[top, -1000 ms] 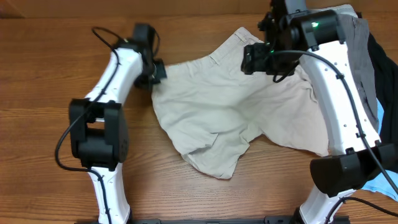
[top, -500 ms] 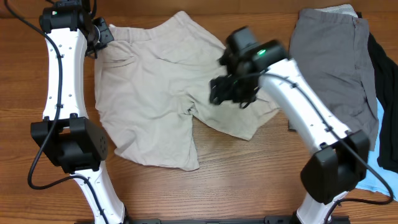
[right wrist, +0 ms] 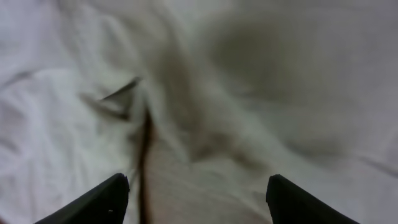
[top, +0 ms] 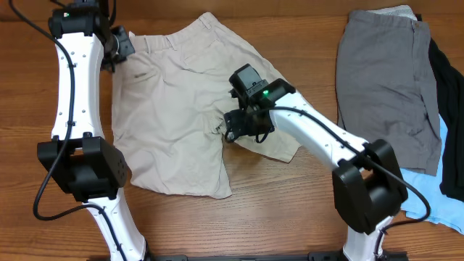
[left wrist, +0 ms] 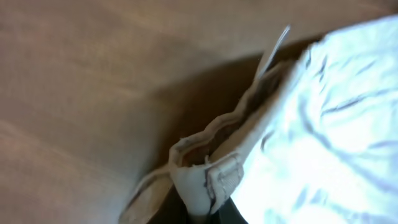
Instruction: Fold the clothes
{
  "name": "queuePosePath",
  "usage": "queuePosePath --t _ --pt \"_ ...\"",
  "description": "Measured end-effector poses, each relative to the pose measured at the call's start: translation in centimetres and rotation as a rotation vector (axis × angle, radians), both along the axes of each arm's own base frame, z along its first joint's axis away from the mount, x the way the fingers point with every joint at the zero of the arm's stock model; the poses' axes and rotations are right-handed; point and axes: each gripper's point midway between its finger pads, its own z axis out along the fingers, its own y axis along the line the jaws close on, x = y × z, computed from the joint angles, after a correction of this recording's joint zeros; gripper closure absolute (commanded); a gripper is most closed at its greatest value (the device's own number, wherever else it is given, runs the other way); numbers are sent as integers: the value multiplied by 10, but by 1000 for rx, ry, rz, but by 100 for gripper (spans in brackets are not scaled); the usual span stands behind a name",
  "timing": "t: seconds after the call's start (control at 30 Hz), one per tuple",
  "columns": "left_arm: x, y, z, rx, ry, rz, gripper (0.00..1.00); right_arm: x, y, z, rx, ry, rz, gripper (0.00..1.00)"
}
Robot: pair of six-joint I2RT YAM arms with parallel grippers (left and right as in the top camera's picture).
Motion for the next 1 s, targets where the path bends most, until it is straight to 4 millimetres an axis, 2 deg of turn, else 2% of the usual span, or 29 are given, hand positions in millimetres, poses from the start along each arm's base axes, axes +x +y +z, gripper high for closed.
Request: queuePosePath --t 0.17,0.33,0.53,0.6,0.7,0.77,0.83,0.87,0.9,1.0 --pt "-23 -2 -8 -8 97 0 94 20 -34 -28 -57 36 -84 25" --pt "-29 -2 -9 -7 126 1 87 36 -66 -44 -77 55 -141 25" --pt "-30 -1 -10 -5 128 2 78 68 -96 -42 -51 -14 -201 30" --pt "-30 -2 -10 -4 130 0 76 82 -112 -41 -42 -44 -235 30" --pt "-31 -2 -10 -4 131 0 71 90 -134 -40 -43 -49 -278 29" --pt "-31 -2 -10 -5 135 0 66 90 -152 -42 -53 -32 -311 28" --pt "-31 -2 -10 -5 135 0 60 88 -161 -43 -61 -17 -326 28" --pt "-31 -2 -10 -5 135 0 57 88 -163 -44 -64 -13 -330 28" --pt "-32 -2 -10 -5 135 0 49 88 -165 -45 -66 -12 -330 28" --pt "-32 -2 -10 -5 136 -1 35 88 -164 -46 -68 -9 -326 28"
